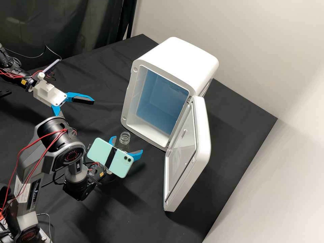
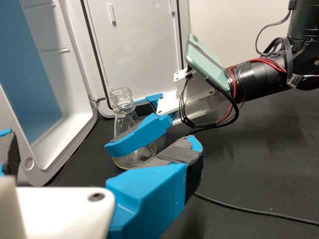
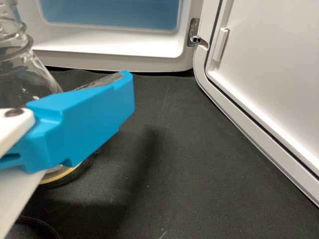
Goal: Place the flask in the incubator
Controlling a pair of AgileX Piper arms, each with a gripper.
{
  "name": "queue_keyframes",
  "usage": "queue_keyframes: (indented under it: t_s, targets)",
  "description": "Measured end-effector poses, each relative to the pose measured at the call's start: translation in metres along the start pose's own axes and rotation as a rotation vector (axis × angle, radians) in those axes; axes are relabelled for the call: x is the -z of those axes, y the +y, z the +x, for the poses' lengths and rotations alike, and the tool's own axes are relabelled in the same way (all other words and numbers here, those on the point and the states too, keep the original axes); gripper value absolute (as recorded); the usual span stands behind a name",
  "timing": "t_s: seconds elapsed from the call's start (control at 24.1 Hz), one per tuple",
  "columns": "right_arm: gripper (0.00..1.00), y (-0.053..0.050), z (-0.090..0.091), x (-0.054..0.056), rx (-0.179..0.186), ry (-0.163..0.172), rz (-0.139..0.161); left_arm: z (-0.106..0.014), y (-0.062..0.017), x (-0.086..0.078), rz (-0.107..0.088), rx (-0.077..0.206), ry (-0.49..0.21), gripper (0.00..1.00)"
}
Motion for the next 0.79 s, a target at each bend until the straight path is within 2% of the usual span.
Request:
queue_keyframes:
  t_s: [0.79]
  targets:
    - [0.0,-0.0011,0.0,0.0013,0.012,0.014,-0.007,0.0,0.0,0.0,0.0,0.0,0.0,1.0]
